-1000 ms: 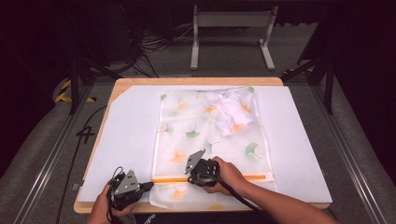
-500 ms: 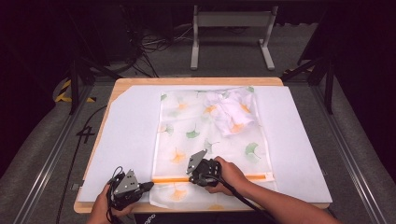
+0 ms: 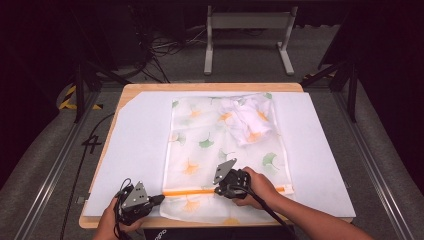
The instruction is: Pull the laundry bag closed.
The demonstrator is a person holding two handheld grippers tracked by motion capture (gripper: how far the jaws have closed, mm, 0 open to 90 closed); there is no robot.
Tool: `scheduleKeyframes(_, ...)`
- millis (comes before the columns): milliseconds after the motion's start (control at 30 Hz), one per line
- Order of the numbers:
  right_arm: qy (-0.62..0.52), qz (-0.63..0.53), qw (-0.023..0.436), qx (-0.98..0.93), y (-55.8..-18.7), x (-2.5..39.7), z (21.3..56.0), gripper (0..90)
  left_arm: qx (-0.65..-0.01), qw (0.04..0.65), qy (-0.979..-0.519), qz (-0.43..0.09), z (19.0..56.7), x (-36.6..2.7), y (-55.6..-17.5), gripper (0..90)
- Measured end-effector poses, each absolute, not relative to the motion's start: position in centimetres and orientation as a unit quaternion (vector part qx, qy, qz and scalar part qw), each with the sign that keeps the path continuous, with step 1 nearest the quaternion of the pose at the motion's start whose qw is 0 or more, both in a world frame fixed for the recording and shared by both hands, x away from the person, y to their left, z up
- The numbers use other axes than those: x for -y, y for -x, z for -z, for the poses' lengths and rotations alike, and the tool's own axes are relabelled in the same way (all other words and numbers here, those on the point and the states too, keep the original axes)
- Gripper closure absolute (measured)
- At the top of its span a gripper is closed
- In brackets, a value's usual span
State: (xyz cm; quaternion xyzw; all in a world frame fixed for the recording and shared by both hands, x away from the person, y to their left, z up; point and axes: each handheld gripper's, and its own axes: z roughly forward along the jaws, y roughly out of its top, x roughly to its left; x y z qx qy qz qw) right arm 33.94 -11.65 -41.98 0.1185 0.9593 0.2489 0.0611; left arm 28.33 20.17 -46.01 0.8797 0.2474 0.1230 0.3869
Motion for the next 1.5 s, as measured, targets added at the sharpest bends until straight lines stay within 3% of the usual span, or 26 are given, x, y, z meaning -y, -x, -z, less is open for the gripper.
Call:
scheduleKeyframes(767, -0.215, -0.231, 0.081, -0.945, -32.7, 23.8, 41.4, 90.0, -0.251, 0.391, -0.878, -0.117, 46.1, -20.3, -28.4, 90.0)
scheduleKeyframes(1500, -0.243, -0.244, 0.082, -0.935, -32.2, 26.4, 41.8, 90.0, -0.252, 0.392, -0.877, -0.116, 46.1, -20.3, -28.4, 90.0)
